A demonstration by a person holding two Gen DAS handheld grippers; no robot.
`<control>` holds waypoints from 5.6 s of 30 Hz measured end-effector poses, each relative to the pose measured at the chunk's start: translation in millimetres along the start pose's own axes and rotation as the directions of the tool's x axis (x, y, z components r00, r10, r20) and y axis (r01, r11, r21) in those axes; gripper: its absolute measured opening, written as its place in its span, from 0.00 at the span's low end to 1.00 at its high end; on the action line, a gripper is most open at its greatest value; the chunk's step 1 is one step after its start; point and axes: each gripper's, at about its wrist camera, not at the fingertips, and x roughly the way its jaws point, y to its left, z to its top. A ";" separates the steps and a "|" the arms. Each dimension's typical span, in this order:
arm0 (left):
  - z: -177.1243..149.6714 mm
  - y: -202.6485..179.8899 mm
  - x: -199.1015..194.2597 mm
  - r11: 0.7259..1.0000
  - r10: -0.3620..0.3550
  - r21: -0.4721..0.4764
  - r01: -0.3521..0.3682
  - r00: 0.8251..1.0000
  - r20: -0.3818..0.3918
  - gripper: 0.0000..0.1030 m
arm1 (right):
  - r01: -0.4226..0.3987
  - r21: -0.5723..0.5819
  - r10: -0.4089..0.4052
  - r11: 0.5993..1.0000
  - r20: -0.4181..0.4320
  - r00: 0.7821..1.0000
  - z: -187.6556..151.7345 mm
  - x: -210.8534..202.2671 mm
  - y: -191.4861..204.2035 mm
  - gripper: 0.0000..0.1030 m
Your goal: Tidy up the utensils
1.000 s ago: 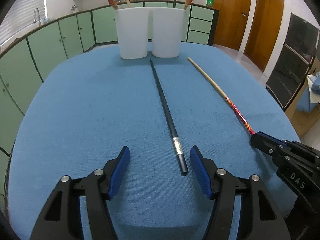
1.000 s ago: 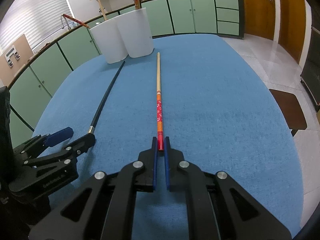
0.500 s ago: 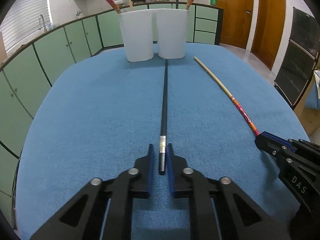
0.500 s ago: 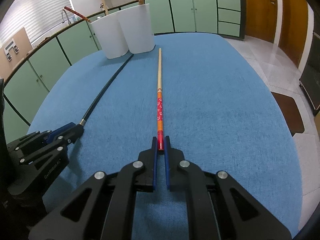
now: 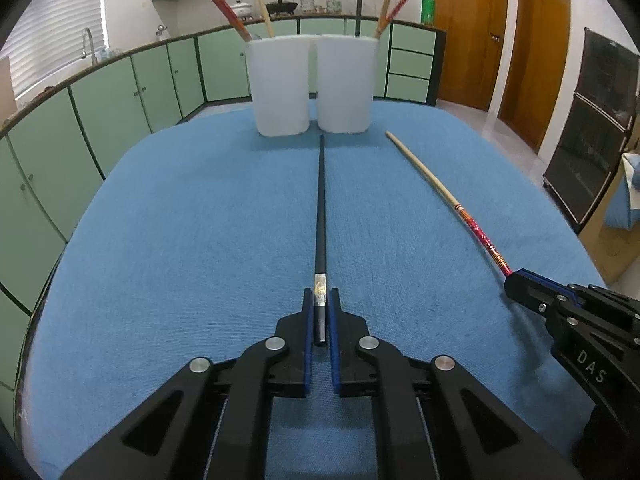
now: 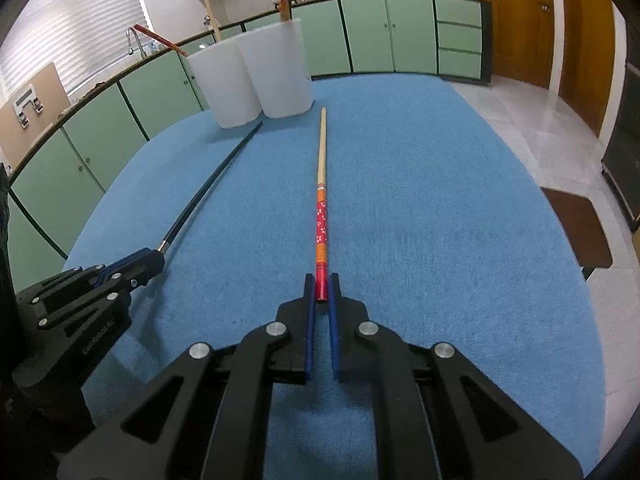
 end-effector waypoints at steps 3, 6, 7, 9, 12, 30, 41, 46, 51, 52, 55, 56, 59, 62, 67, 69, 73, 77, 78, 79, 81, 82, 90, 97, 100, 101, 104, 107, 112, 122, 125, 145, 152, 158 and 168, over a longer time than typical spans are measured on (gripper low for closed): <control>2.3 3.8 -11.5 1.000 -0.006 -0.003 0.006 1.000 0.016 0.06 | 0.013 -0.033 -0.012 0.999 0.027 1.000 1.4 -10.8 7.7 0.05; 7.2 8.5 -26.6 1.000 -0.008 -0.008 0.009 0.999 0.047 0.06 | 0.001 -0.044 0.001 0.999 0.062 0.998 8.1 -26.1 12.7 0.05; 6.4 9.2 -32.0 1.000 -0.010 -0.010 0.011 0.998 0.058 0.06 | -0.001 -0.044 0.004 0.999 0.071 0.997 10.3 -29.4 13.4 0.05; 13.1 12.8 -45.1 1.000 -0.012 -0.012 0.013 0.996 0.087 0.06 | -0.010 -0.044 0.014 0.999 0.090 0.996 16.7 -37.9 14.2 0.05; 22.7 15.9 -62.2 1.000 -0.019 -0.015 0.021 0.991 0.131 0.06 | -0.016 -0.049 0.022 0.999 0.132 0.991 27.9 -54.1 15.0 0.05; 101.8 27.0 -114.4 0.997 -0.078 0.014 0.078 0.948 0.308 0.06 | -0.087 -0.139 0.120 0.986 0.249 0.961 109.3 -108.4 29.4 0.05; 146.2 29.5 -108.5 0.994 -0.107 0.042 0.099 0.935 0.339 0.06 | -0.117 -0.228 0.172 0.967 0.238 0.956 170.4 -107.5 46.7 0.05; 163.9 34.9 -106.5 0.993 -0.115 0.048 0.105 0.929 0.353 0.06 | -0.110 -0.265 0.183 0.958 0.271 0.945 195.9 -116.7 49.8 0.05; 193.7 39.5 -116.1 0.991 -0.133 0.053 0.121 0.907 0.400 0.06 | -0.138 -0.257 0.217 0.957 0.312 0.925 231.8 -130.6 48.2 0.05; 201.6 39.8 -119.3 0.991 -0.133 0.059 0.119 0.900 0.416 0.06 | -0.134 -0.260 0.219 0.956 0.330 0.918 241.3 -134.0 48.4 0.05; 228.8 39.4 -129.3 0.992 -0.128 0.072 0.106 0.873 0.471 0.06 | -0.123 -0.260 0.216 0.958 0.369 0.904 266.2 -138.8 49.4 0.05; 235.6 39.6 -130.6 0.992 -0.128 0.072 0.106 0.867 0.482 0.06 | -0.127 -0.256 0.219 0.958 0.375 0.901 274.4 -138.6 48.8 0.05; 265.5 40.6 -136.4 0.992 -0.127 0.072 0.105 0.833 0.539 0.06 | -0.097 -0.254 0.197 0.962 0.406 0.893 299.9 -133.9 51.0 0.05; 287.1 42.3 -129.5 0.991 -0.136 0.072 0.116 0.812 0.568 0.06 | -0.072 -0.250 0.176 0.966 0.422 0.890 316.1 -123.3 51.2 0.05; 300.8 44.7 -89.9 0.993 -0.119 0.059 0.103 0.815 0.567 0.06 | -0.059 -0.237 0.157 0.970 0.417 0.895 328.2 -88.9 45.5 0.05; 299.7 46.9 -64.9 0.994 -0.108 0.049 0.097 0.834 0.541 0.06 | -0.055 -0.231 0.146 0.971 0.395 0.907 329.2 -71.5 44.3 0.05; 292.7 51.9 -24.3 0.993 -0.111 0.033 0.109 0.871 0.479 0.06 | -0.053 -0.230 0.132 0.972 0.344 0.930 323.1 -38.4 43.0 0.05; 279.6 54.6 0.0 0.992 -0.124 0.034 0.121 0.898 0.422 0.07 | -0.056 -0.217 0.121 0.975 0.297 0.947 311.0 -15.7 40.6 0.06; 278.6 56.6 2.3 0.992 -0.124 0.031 0.122 0.900 0.417 0.07 | -0.055 -0.213 0.117 0.975 0.291 0.950 306.8 -12.7 39.6 0.07; 274.9 58.9 3.1 0.991 -0.128 0.028 0.128 0.899 0.418 0.08 | -0.051 -0.211 0.113 0.976 0.292 0.950 304.6 -11.5 39.6 0.07; 270.4 62.3 -0.6 0.991 -0.130 0.029 0.130 0.896 0.424 0.10 | -0.042 -0.205 0.103 0.978 0.300 0.948 299.7 -12.5 37.1 0.11; 270.4 63.7 -3.1 0.992 -0.128 0.032 0.126 0.895 0.427 0.10 | -0.039 -0.203 0.100 0.978 0.304 0.947 297.0 -14.0 36.3 0.12; 248.5 67.0 -54.7 0.993 -0.119 0.043 0.112 0.863 0.490 0.31 | -0.008 -0.175 0.074 0.985 0.372 0.925 274.1 -54.6 25.7 0.46; 202.6 66.5 -95.8 0.992 -0.119 0.030 0.120 0.858 0.499 0.44 | 0.036 -0.153 0.033 0.988 0.423 0.905 220.8 -98.7 18.5 0.79; 176.1 66.6 -104.9 0.993 -0.109 0.010 0.120 0.869 0.483 0.52 | 0.036 -0.143 0.029 0.989 0.429 0.903 194.2 -110.9 15.4 0.87; 168.1 65.7 -106.3 0.993 -0.106 0.003 0.118 0.873 0.476 0.54 | 0.031 -0.140 0.032 0.990 0.426 0.904 183.7 -113.7 14.7 0.88; 143.8 61.7 -108.8 0.994 -0.097 0.002 0.108 0.887 0.452 0.60 | 0.017 -0.144 0.044 0.989 0.405 0.913 157.3 -117.3 16.5 0.92; 121.6 56.8 -110.9 0.993 -0.108 0.004 0.117 0.903 0.415 0.66 | -0.005 -0.136 0.058 0.991 0.383 0.922 133.6 -120.3 19.4 0.93; 90.7 47.7 -118.7 0.994 -0.106 0.027 0.104 0.917 0.384 0.79 | -0.045 -0.129 0.087 0.991 0.339 0.937 97.3 -126.3 27.4 0.94; 54.5 42.6 -137.7 0.994 -0.098 -0.007 0.107 0.930 0.354 0.81 | -0.055 -0.157 0.100 0.986 0.294 0.951 60.0 -134.2 48.1 0.94; 51.2 41.6 -146.4 0.995 -0.095 -0.002 0.103 0.925 0.369 0.81 | -0.054 -0.163 0.102 0.985 0.299 0.949 56.8 -139.5 50.3 0.94; 36.3 34.3 -192.7 0.997 -0.070 -0.001 0.078 0.889 0.453 0.81 | -0.051 -0.178 0.116 0.983 0.377 0.919 51.4 -175.4 61.8 0.94; 36.1 31.6 -200.2 0.997 -0.067 -0.001 0.076 0.880 0.469 0.81 | -0.049 -0.179 0.116 0.983 0.388 0.914 50.6 -178.0 63.0 0.94; 36.4 30.7 -200.7 0.997 -0.064 -0.001 0.074 0.879 0.472 0.81 | -0.047 -0.183 0.117 0.982 0.391 0.913 50.0 -178.6 63.3 0.94; 35.8 31.2 -204.9 0.997 -0.060 -0.007 0.072 0.877 0.477 0.81 | -0.045 -0.190 0.118 0.981 0.396 0.910 51.5 -180.4 64.5 0.94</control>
